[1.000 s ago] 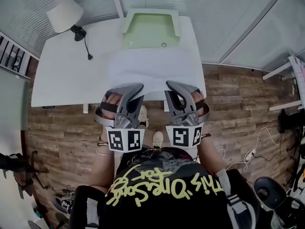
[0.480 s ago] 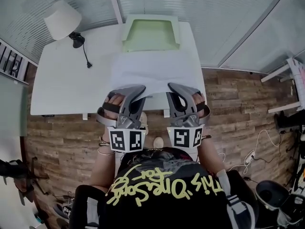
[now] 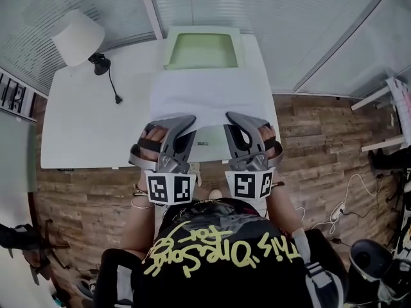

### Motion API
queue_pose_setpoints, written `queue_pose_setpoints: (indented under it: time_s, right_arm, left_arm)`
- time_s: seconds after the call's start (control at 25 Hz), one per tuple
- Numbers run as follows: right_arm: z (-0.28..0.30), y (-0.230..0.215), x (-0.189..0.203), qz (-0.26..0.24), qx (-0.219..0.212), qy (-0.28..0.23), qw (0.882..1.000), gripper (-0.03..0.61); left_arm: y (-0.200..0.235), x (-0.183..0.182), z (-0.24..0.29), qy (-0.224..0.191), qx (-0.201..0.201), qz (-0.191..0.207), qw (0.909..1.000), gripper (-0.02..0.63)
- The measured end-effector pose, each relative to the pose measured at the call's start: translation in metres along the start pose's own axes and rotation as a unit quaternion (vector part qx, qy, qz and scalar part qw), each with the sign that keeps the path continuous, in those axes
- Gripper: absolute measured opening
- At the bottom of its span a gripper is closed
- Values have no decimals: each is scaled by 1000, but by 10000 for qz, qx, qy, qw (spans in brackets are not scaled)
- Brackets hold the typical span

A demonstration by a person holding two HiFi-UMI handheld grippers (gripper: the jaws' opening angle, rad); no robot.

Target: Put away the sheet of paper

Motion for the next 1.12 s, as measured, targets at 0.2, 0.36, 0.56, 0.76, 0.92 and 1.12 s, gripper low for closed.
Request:
queue_pose_setpoints:
  time_s: [0.2,0.36,0.56,0.76,0.92,1.12]
  right_arm:
    - [11,0,6,31,-31,56,10000,9]
    - [18,-1,11,43,-44,101,9999,9]
    - [23,3,16,67,-101,177,9998,9]
    - [26,8,25,96,-176,293,9994,9]
    - [28,11,29,125,-237,352,9990,9]
    - [31,19,39,150,-335,497,9981,9]
  left_arm:
    - [1,8,11,-4,80,-28,10000,8]
    - [1,12,18,-8,148,-46,9999,8]
    - [-4,18,23,0,239,-79,9997,8]
    - [-9,23,28,10,342,-135,9993,6]
    - [-12,26,31,23,402,-176,9990,8]
    - [-23,32,36,36,539,-243,9982,8]
Point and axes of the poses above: the fingertips, and each gripper's own axes: z forward along the fingers, y to its left, x out of its underside, the point moved 2 cm from there along -z, backward along the fingers, and after that the axes turned 5 degrees about z, right-handed, at the moved point
